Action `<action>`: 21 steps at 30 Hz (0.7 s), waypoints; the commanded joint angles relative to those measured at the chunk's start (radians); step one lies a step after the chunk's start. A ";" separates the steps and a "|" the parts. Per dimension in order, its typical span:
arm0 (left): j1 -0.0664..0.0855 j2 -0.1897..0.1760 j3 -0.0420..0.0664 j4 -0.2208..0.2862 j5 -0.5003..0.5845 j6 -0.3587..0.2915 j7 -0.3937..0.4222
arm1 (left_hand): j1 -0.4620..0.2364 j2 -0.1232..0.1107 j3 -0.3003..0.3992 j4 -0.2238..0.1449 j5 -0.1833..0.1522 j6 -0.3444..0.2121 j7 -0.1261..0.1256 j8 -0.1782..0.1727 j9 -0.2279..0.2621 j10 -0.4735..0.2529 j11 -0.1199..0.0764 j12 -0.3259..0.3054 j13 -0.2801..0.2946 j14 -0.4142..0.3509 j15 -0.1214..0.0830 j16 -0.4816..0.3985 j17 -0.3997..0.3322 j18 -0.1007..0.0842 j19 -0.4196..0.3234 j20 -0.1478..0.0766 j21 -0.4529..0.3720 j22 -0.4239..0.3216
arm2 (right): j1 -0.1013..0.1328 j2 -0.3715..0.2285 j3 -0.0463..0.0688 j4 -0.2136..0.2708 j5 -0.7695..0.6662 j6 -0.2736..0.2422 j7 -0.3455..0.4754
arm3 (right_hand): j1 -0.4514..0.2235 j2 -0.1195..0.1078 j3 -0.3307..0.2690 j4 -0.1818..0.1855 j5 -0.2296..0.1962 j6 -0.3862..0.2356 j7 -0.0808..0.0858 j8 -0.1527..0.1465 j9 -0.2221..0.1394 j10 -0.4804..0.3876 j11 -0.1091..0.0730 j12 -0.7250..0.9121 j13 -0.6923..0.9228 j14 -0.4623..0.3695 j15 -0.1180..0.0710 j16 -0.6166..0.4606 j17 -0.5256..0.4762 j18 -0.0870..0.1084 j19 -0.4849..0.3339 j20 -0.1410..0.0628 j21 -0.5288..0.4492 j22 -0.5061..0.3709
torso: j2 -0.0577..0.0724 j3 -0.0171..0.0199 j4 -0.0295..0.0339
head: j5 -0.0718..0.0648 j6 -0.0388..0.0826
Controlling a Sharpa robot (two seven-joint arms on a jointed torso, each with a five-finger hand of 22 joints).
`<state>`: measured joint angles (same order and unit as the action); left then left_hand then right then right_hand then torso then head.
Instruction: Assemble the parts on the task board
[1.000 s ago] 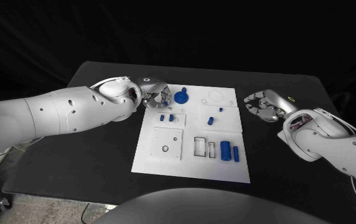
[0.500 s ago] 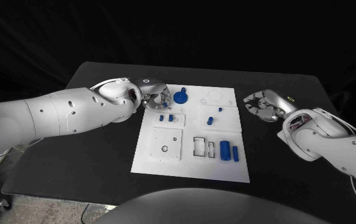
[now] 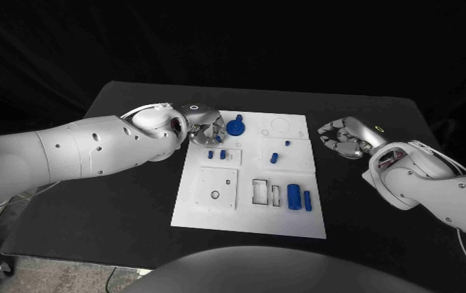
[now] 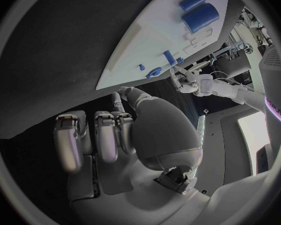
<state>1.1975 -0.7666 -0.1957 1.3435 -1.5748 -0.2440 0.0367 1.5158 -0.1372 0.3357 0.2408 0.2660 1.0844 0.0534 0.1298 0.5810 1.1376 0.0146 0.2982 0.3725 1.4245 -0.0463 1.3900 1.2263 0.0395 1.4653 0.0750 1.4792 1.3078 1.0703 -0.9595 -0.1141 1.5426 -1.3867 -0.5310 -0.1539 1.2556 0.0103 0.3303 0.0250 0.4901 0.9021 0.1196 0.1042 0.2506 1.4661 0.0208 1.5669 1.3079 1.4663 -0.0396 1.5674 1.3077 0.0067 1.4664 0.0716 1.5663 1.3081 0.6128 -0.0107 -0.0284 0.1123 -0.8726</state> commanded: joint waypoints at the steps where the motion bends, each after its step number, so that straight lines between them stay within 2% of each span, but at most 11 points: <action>1: 0.000 0.004 0.000 0.001 0.004 0.025 0.000 | -0.006 0.001 -0.003 0.002 -0.004 0.006 0.015 -0.003 -0.001 -0.005 0.004 -0.004 0.001 -0.005 -0.001 -0.006 -0.001 -0.013 0.026 -0.004 -0.007 0.227 | -0.001 0.001 0.000 0.000 -0.005 0.013 -0.003 | 0.005 -0.003 0.004 0.000 0.007 -0.001 0.002 0.000 -0.002 0.105 0.008 0.004 0.263 0.105 0.008 0.003 0.263 -0.007 0.104 0.008 0.004 0.263 | 0.001 -0.0003 0.0011 | -0.001 0.000; 11: -0.005 0.012 0.000 -0.003 0.004 0.053 -0.007 | -0.008 0.001 -0.004 0.003 -0.005 0.004 0.015 -0.006 -0.003 -0.008 0.004 -0.004 0.002 -0.009 -0.001 -0.010 -0.008 -0.011 0.021 -0.004 -0.012 0.226 | -0.001 0.001 0.000 -0.001 -0.005 0.014 -0.004 | 0.005 -0.003 0.004 0.000 0.007 -0.001 0.002 0.000 -0.002 0.105 0.008 0.004 0.263 0.105 0.008 0.003 0.263 -0.007 0.104 0.008 0.004 0.263 | 0.000 -0.0001 0.0010 | -0.001 0.000; 21: -0.012 0.020 0.000 -0.014 0.004 0.041 -0.007 | -0.007 0.003 -0.004 0.003 -0.005 0.003 0.015 -0.007 -0.004 -0.010 0.004 -0.005 0.003 -0.009 -0.001 -0.009 -0.006 -0.012 0.022 -0.004 -0.011 0.226 | -0.001 0.001 0.000 0.000 -0.005 0.014 -0.004 | 0.005 -0.003 0.005 0.000 0.007 -0.001 0.002 0.000 -0.002 0.105 0.008 0.004 0.263 0.105 0.008 0.003 0.263 -0.007 0.104 0.008 0.004 0.263 | 0.001 -0.0007 0.0005 | -0.003 0.000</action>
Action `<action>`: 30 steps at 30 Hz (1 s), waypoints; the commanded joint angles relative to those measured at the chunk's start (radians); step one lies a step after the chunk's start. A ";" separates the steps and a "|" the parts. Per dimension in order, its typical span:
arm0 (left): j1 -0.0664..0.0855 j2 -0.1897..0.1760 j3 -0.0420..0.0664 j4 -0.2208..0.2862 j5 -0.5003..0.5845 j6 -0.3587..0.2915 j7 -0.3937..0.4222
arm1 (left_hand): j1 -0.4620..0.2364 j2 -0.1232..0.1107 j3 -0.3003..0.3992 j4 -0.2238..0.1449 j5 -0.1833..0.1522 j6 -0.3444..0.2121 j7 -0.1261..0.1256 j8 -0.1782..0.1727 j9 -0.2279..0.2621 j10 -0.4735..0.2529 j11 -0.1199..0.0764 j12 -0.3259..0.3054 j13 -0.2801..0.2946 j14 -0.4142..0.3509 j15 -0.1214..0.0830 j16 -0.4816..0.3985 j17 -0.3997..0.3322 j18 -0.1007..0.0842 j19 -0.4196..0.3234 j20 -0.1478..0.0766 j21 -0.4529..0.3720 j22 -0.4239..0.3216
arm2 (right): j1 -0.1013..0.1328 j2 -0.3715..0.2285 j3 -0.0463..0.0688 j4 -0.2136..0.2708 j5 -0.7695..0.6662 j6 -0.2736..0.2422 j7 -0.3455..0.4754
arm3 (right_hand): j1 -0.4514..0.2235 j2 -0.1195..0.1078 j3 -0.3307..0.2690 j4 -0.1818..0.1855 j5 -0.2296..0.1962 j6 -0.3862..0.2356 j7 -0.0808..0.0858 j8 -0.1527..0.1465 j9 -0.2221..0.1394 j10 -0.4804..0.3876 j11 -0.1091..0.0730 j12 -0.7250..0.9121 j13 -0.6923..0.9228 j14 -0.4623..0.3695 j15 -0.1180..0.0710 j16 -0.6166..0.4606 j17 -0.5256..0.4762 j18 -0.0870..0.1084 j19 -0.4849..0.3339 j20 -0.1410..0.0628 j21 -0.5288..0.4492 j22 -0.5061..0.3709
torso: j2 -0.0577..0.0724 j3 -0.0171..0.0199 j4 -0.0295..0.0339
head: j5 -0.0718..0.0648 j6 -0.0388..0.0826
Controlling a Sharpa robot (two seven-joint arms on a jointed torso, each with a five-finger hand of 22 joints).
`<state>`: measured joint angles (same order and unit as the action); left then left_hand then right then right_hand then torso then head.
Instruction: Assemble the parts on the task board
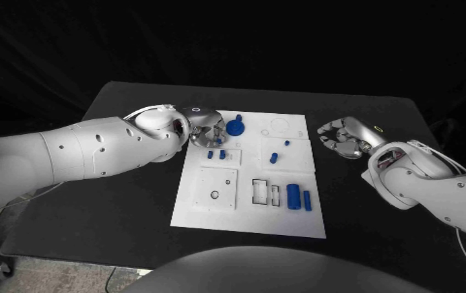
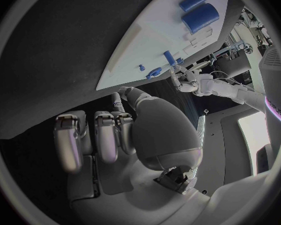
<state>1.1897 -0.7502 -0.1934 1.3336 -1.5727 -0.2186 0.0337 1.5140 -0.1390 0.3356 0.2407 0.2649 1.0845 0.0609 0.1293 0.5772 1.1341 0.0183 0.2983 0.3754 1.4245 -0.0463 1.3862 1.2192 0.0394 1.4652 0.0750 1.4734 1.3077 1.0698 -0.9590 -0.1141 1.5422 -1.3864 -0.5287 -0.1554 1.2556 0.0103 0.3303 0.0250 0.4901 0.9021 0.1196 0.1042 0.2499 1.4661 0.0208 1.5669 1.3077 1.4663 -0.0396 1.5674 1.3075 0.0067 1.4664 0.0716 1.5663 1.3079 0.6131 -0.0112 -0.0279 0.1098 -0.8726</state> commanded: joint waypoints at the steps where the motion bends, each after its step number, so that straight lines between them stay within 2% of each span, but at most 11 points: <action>1: -0.005 0.005 -0.002 -0.006 0.002 0.015 -0.005 | -0.005 0.005 -0.004 0.003 -0.003 0.003 0.008 -0.006 -0.001 -0.008 0.001 -0.006 0.000 -0.009 -0.001 -0.005 0.001 -0.011 0.022 -0.004 -0.006 0.226 | -0.001 0.000 0.000 0.000 -0.005 0.012 -0.002 | 0.005 -0.003 0.005 0.000 0.007 -0.001 0.002 0.000 -0.001 0.105 0.008 0.004 0.263 0.104 0.008 0.003 0.263 -0.007 0.104 0.008 0.004 0.263 | 0.000 0.0000 0.0002 | 0.000 0.000; 16: -0.006 0.016 -0.002 -0.018 0.002 -0.005 -0.016 | 0.005 0.012 0.000 -0.004 0.003 -0.002 0.010 -0.011 -0.005 -0.012 0.001 -0.005 0.004 -0.008 0.000 -0.004 0.003 -0.012 0.024 -0.004 -0.002 0.227 | -0.001 0.000 0.000 0.001 -0.005 0.015 -0.004 | 0.005 -0.003 0.005 0.000 0.007 -0.001 0.002 0.000 -0.001 0.105 0.008 0.004 0.263 0.104 0.008 0.003 0.263 -0.007 0.104 0.008 0.004 0.263 | 0.000 0.0001 0.0007 | 0.001 0.000; 23: -0.006 0.020 -0.002 -0.025 0.002 -0.003 -0.026 | -0.001 0.022 0.001 0.001 0.015 -0.005 0.011 -0.014 -0.007 -0.014 0.005 -0.004 0.007 -0.009 0.003 -0.005 -0.001 -0.012 0.022 -0.003 -0.006 0.226 | -0.001 0.000 0.000 0.001 -0.005 0.016 -0.004 | 0.005 -0.003 0.005 0.000 0.007 -0.001 0.002 0.000 -0.001 0.105 0.008 0.004 0.263 0.104 0.008 0.003 0.263 -0.007 0.104 0.008 0.004 0.263 | 0.000 0.0000 0.0009 | 0.001 0.000; 30: -0.006 0.021 -0.002 -0.029 0.003 0.005 -0.032 | -0.006 0.021 -0.002 0.003 0.017 -0.010 0.009 -0.017 -0.009 -0.018 0.006 -0.005 0.008 -0.012 0.004 -0.008 -0.007 -0.011 0.019 -0.002 -0.009 0.225 | -0.001 0.000 0.000 0.001 -0.005 0.019 -0.006 | 0.005 -0.003 0.005 0.000 0.007 -0.001 0.002 0.000 -0.001 0.105 0.008 0.004 0.263 0.104 0.008 0.003 0.263 -0.007 0.104 0.008 0.004 0.263 | 0.000 0.0000 0.0012 | 0.002 0.000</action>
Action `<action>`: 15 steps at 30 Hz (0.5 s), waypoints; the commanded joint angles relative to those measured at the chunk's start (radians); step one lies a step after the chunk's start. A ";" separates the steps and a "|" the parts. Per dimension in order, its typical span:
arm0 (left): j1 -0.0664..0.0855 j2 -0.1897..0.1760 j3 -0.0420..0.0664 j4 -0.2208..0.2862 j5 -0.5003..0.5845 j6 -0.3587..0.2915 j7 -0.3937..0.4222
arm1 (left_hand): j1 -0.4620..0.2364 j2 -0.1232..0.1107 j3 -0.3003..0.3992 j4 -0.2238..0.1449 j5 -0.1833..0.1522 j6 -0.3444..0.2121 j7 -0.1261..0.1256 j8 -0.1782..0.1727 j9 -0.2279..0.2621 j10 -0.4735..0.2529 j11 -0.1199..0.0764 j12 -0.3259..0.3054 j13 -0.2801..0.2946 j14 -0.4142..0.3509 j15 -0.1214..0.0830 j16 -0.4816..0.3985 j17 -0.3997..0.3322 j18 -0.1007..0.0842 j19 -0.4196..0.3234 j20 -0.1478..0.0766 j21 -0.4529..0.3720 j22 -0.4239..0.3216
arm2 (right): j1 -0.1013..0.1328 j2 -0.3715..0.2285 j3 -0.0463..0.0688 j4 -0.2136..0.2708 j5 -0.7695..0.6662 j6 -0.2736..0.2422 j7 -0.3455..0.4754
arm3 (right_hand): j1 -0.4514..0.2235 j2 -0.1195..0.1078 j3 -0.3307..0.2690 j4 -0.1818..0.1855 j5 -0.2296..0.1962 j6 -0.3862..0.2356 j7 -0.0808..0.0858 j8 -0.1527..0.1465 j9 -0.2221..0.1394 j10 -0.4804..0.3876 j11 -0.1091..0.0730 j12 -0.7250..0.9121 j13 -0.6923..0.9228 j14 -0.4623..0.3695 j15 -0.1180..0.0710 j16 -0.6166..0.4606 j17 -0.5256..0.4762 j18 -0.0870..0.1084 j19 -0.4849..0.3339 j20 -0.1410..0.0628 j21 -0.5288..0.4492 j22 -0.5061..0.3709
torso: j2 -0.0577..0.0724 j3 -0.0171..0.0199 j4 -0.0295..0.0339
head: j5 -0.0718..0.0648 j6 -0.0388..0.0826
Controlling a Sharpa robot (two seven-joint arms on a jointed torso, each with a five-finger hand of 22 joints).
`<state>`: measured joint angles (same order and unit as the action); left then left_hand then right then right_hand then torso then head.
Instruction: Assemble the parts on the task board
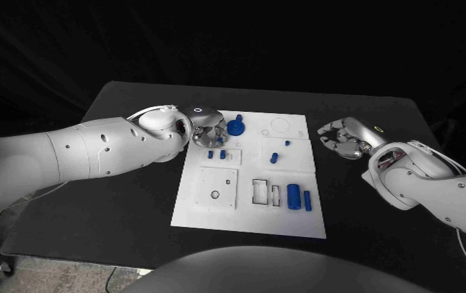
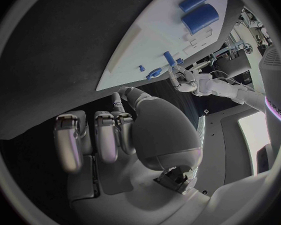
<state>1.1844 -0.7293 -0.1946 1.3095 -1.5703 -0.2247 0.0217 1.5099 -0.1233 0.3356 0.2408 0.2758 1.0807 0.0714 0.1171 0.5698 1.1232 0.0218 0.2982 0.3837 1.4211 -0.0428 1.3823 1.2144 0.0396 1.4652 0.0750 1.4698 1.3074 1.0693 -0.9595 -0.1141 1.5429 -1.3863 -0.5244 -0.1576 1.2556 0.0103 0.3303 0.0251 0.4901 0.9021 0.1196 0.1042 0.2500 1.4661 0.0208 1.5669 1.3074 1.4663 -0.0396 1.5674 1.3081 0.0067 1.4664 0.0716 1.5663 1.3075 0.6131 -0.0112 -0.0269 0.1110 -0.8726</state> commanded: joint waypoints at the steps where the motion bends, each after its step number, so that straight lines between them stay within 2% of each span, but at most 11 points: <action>1: -0.001 0.000 -0.001 -0.005 0.002 0.014 -0.021 | -0.003 0.004 -0.003 0.003 0.005 -0.009 -0.002 -0.006 -0.002 -0.009 0.002 -0.006 0.000 -0.010 0.001 -0.005 -0.004 -0.011 0.018 -0.002 -0.007 0.225 | -0.001 0.000 0.000 0.001 -0.005 0.015 -0.004 | 0.005 -0.003 0.005 0.000 0.007 -0.001 0.002 0.000 -0.001 0.105 0.008 0.004 0.263 0.105 0.008 0.003 0.263 -0.007 0.104 0.008 0.004 0.263 | 0.000 -0.0001 -0.0001 | 0.001 0.000; 8: -0.001 0.000 -0.001 -0.006 0.003 0.036 -0.024 | -0.006 -0.011 -0.011 0.002 -0.024 -0.047 -0.013 -0.031 -0.017 -0.027 0.003 -0.011 0.004 -0.017 0.000 -0.012 -0.016 -0.008 0.011 0.000 -0.015 0.222 | -0.001 0.001 0.000 0.000 -0.005 0.016 -0.005 | 0.006 -0.002 0.006 -0.001 0.007 -0.001 0.002 0.000 -0.002 0.105 0.008 0.004 0.263 0.105 0.008 0.003 0.263 -0.007 0.104 0.008 0.004 0.263 | 0.000 0.0002 -0.0005 | 0.002 0.000; 15: -0.001 -0.004 -0.001 -0.007 0.003 0.029 -0.020 | -0.014 -0.028 -0.017 0.013 -0.078 -0.107 -0.033 -0.056 -0.042 -0.052 0.010 -0.018 0.008 -0.025 0.004 -0.017 -0.026 -0.006 0.004 0.002 -0.025 0.219 | -0.001 0.000 0.000 0.000 -0.005 0.012 -0.006 | 0.006 -0.002 0.006 -0.001 0.007 -0.001 0.002 0.000 -0.002 0.105 0.008 0.004 0.263 0.105 0.008 0.003 0.263 -0.007 0.104 0.008 0.004 0.263 | 0.000 0.0001 -0.0010 | -0.001 0.000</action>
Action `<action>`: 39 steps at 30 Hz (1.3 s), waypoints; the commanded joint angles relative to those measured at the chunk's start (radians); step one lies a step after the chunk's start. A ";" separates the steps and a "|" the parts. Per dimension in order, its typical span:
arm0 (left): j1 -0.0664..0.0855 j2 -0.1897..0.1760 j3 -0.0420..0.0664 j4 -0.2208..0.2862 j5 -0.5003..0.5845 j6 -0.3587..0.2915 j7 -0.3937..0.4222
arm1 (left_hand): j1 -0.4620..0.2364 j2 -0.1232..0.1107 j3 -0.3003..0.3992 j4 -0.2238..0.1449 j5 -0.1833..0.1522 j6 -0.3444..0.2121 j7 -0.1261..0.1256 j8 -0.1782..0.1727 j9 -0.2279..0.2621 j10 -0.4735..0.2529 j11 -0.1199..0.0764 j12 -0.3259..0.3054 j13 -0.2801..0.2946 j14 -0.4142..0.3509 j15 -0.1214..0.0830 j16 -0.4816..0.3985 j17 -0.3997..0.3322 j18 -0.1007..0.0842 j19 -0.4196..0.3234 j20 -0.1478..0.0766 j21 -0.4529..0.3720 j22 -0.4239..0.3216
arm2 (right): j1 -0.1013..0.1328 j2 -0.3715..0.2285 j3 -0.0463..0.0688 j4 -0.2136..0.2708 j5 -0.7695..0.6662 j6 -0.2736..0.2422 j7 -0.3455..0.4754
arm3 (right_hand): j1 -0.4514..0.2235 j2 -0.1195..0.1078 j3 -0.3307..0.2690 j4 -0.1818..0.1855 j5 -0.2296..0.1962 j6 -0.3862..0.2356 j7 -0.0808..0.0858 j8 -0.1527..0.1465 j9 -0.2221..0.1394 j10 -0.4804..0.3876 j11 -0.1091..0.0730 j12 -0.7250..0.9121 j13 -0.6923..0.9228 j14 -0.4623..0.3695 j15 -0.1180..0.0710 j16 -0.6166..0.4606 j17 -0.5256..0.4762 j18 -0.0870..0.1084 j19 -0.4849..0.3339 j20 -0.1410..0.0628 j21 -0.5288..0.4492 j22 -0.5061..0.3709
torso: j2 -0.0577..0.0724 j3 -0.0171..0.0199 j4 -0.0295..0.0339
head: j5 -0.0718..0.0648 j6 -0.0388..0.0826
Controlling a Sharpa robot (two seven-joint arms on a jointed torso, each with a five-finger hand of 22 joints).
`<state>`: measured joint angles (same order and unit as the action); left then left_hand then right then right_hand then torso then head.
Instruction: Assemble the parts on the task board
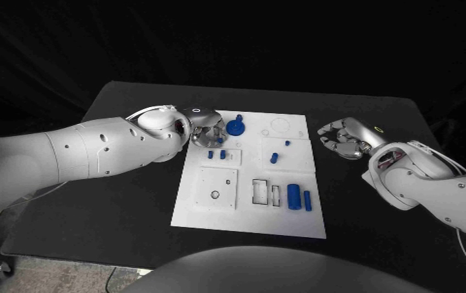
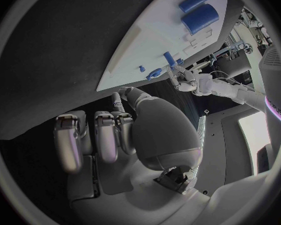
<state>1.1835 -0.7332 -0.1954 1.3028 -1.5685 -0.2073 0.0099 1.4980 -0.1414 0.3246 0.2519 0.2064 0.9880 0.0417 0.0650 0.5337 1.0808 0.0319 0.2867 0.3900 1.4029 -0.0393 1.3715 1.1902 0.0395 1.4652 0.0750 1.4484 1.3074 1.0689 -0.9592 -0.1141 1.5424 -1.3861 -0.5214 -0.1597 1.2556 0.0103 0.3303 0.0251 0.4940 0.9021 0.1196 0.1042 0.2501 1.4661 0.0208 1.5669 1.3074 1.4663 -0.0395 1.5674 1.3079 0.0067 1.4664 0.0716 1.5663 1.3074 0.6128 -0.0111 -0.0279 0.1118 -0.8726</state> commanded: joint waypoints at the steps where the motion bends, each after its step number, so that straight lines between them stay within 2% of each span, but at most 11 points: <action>1: 0.000 -0.002 0.000 0.000 0.001 0.008 -0.007 | -0.002 -0.012 -0.007 0.004 -0.015 -0.029 -0.007 -0.005 -0.011 -0.014 0.002 -0.007 0.003 -0.007 0.002 -0.007 -0.003 -0.006 0.003 0.003 -0.005 0.219 | -0.001 0.000 0.000 0.000 -0.005 0.009 -0.004 | 0.006 -0.002 0.006 -0.001 0.003 -0.001 0.002 0.000 -0.002 0.105 0.008 0.004 0.263 0.105 0.008 0.003 0.263 -0.007 0.104 0.008 0.004 0.263 | 0.001 0.0000 0.0002 | -0.002 0.000; 8: 0.000 -0.007 0.000 -0.003 0.002 -0.020 -0.002 | -0.002 -0.018 -0.009 0.018 -0.034 -0.106 -0.020 -0.004 -0.045 -0.047 0.009 0.005 0.017 -0.011 0.006 -0.007 -0.008 -0.005 -0.001 0.006 -0.011 0.217 | -0.001 -0.001 0.000 0.000 -0.005 0.007 -0.004 | 0.006 -0.002 0.006 -0.001 0.003 -0.001 0.002 0.000 -0.002 0.105 0.008 0.004 0.263 0.105 0.008 0.003 0.263 -0.007 0.104 0.008 0.004 0.263 | 0.001 -0.0002 0.0004 | -0.003 0.000; 22: 0.000 -0.030 0.001 -0.018 0.055 -0.105 0.040 | 0.012 -0.019 -0.003 0.019 -0.034 -0.095 -0.017 0.005 -0.057 -0.065 0.005 0.017 0.028 -0.033 0.006 -0.029 -0.045 0.002 -0.020 0.006 -0.036 0.209 | -0.001 -0.001 0.000 0.002 -0.005 -0.002 0.000 | 0.005 -0.005 0.006 -0.002 0.003 -0.001 0.002 0.000 -0.002 0.105 0.008 0.004 0.263 0.105 0.008 0.003 0.263 -0.007 0.104 0.008 0.004 0.263 | 0.000 -0.0005 0.0010 | -0.006 0.000; 24: 0.000 -0.036 0.002 -0.020 0.073 -0.121 0.050 | 0.019 -0.022 -0.002 0.018 -0.034 -0.087 -0.015 0.008 -0.060 -0.072 0.005 0.022 0.033 -0.052 0.006 -0.048 -0.076 0.005 -0.032 0.006 -0.051 0.204 | 0.000 -0.003 0.000 0.004 -0.005 -0.007 0.004 | 0.003 -0.009 0.004 -0.001 0.002 0.000 0.003 0.000 -0.002 0.105 0.009 0.004 0.263 0.105 0.009 0.003 0.263 -0.007 0.104 0.008 0.004 0.263 | 0.000 -0.0003 0.0017 | -0.007 0.000; 26: 0.001 -0.045 0.005 -0.021 0.098 -0.138 0.063 | 0.030 -0.027 0.003 0.018 -0.032 -0.077 -0.012 0.011 -0.068 -0.085 0.005 0.033 0.043 -0.104 0.006 -0.104 -0.158 0.013 -0.059 0.006 -0.084 0.193 | 0.003 -0.006 0.000 0.009 -0.005 -0.012 0.014 | -0.003 -0.019 0.002 0.000 0.000 0.008 0.003 0.003 -0.002 0.105 0.010 0.004 0.263 0.105 0.009 0.003 0.263 -0.007 0.104 0.009 0.004 0.263 | 0.000 -0.0004 0.0028 | -0.007 0.000; 28: 0.001 -0.054 0.008 -0.022 0.137 -0.160 0.086 | 0.043 -0.033 0.010 0.016 -0.028 -0.066 -0.008 0.014 -0.075 -0.113 0.010 0.049 0.056 -0.208 0.013 -0.209 -0.301 0.025 -0.111 0.009 -0.146 0.175 | 0.012 -0.007 0.000 0.016 -0.003 -0.018 0.028 | -0.007 -0.038 -0.004 0.001 -0.001 0.041 -0.002 0.023 0.010 0.105 0.009 0.004 0.263 0.105 0.009 0.003 0.263 -0.004 0.099 0.010 -0.003 0.260 | 0.000 -0.0005 0.0034 | -0.007 0.000; 29: 0.001 -0.058 0.009 -0.022 0.162 -0.175 0.102 | 0.053 -0.037 0.019 0.013 -0.027 -0.060 -0.004 0.016 -0.079 -0.136 0.015 0.059 0.066 -0.299 0.021 -0.291 -0.402 0.036 -0.159 0.013 -0.199 0.159 | 0.019 -0.006 0.000 0.020 -0.002 -0.017 0.035 | -0.008 -0.047 -0.006 0.001 -0.002 0.047 -0.005 0.029 0.017 0.101 0.005 0.001 0.260 0.105 0.005 0.003 0.263 -0.001 0.092 0.007 -0.012 0.256 | 0.000 0.0000 0.0040 | -0.007 0.000; 30: 0.001 -0.062 0.009 -0.022 0.191 -0.191 0.121 | 0.062 -0.041 0.028 0.012 -0.030 -0.052 0.001 0.019 -0.082 -0.160 0.019 0.065 0.072 -0.388 0.028 -0.367 -0.487 0.047 -0.212 0.018 -0.258 0.142 | 0.027 -0.006 0.000 0.024 -0.001 -0.013 0.041 | -0.007 -0.055 -0.005 0.000 -0.002 0.058 -0.009 0.039 0.027 0.054 0.001 -0.038 0.226 0.105 0.001 0.003 0.263 0.003 0.084 0.003 -0.023 0.251 | 0.000 0.0001 0.0045 | -0.007 0.000; 34: 0.002 -0.078 0.012 -0.012 0.350 -0.254 0.215 | 0.058 -0.057 0.050 0.024 -0.040 -0.027 0.021 0.034 -0.089 -0.244 0.025 0.099 0.098 -0.504 0.054 -0.430 -0.514 0.078 -0.428 0.033 -0.474 0.085 | 0.063 0.002 0.000 0.038 -0.001 0.016 0.059 | 0.003 -0.079 0.012 -0.007 0.011 0.076 -0.014 0.070 0.069 -0.275 0.002 -0.340 -0.007 0.099 0.001 -0.010 0.251 0.016 0.053 0.000 -0.064 0.232 | 0.003 -0.0004 0.0067 | -0.012 0.000; 37: 0.002 -0.091 0.013 0.010 0.558 -0.302 0.309 | 0.075 -0.060 0.070 0.014 -0.007 0.007 0.046 0.059 -0.087 -0.287 0.028 0.136 0.116 -0.565 0.072 -0.436 -0.513 0.099 -0.623 0.040 -0.649 0.043 | 0.088 0.013 0.001 0.047 -0.008 0.051 0.067 | 0.014 -0.098 0.039 -0.020 0.069 0.064 -0.012 0.086 0.104 -0.632 0.011 -0.705 -0.264 0.081 0.007 -0.051 0.216 0.025 0.029 0.004 -0.098 0.218 | 0.004 -0.0019 0.0091 | -0.015 0.000; 39: 0.003 -0.098 0.014 0.029 0.698 -0.318 0.367 | 0.076 -0.062 0.092 0.011 0.000 0.016 0.059 0.075 -0.085 -0.311 0.039 0.156 0.122 -0.601 0.085 -0.429 -0.508 0.100 -0.705 0.044 -0.704 0.032 | 0.098 0.022 0.001 0.050 -0.016 0.077 0.066 | 0.019 -0.106 0.053 -0.032 0.094 0.047 -0.007 0.094 0.129 -0.679 0.019 -0.788 -0.324 0.069 0.014 -0.076 0.195 0.028 0.019 0.010 -0.113 0.212 | 0.007 -0.0039 0.0125 | -0.021 0.000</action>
<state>1.1850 -0.8292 -0.1829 1.3217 -1.1641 -0.4392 0.2230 1.5694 -0.2016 0.4126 0.2641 0.2036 1.0011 0.0980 0.1369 0.4478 0.7743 0.0698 0.4383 0.5106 0.8084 0.0433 0.9369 0.6797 0.1253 0.7785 0.1178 0.7580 1.3080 1.1661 -0.9403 -0.1129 1.5889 -1.3853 -0.5054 -0.1217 1.2742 -0.0873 0.3786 -0.0066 0.5827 0.9551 0.1129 0.1964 0.3746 0.8049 0.0416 0.8006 0.9991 1.4647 -0.0301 1.4967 1.3074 0.0225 1.4663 0.0723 1.4567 1.3079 0.6161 -0.0122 -0.0198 0.0962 -0.8726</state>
